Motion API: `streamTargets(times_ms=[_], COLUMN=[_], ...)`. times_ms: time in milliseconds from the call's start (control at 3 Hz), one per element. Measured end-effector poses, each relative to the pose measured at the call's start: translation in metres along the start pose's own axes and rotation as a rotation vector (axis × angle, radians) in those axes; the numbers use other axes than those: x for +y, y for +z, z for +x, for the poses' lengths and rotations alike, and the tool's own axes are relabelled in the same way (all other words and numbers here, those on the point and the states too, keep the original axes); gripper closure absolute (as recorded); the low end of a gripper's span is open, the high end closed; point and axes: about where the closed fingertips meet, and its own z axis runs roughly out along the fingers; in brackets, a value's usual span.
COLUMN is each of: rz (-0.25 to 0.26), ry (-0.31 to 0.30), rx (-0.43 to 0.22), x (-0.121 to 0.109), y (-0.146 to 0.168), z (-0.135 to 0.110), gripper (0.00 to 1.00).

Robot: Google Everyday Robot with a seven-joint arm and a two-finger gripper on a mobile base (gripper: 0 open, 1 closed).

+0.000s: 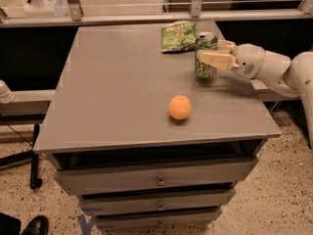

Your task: Place green can upright

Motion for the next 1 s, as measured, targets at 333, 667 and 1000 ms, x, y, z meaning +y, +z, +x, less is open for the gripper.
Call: streamTargets(times_ms=[333,667,1000], rz=[-0.005,-0.009,-0.017], ry=[0.022,0.04,0.04], rx=[-0.033,-0.056,-0.065], x=[-0.002,0.0,0.002], y=[-0.013,-0.022,-0.029], z=[0.004,0.01,0.014], gripper=[0.82,0.59,0.36])
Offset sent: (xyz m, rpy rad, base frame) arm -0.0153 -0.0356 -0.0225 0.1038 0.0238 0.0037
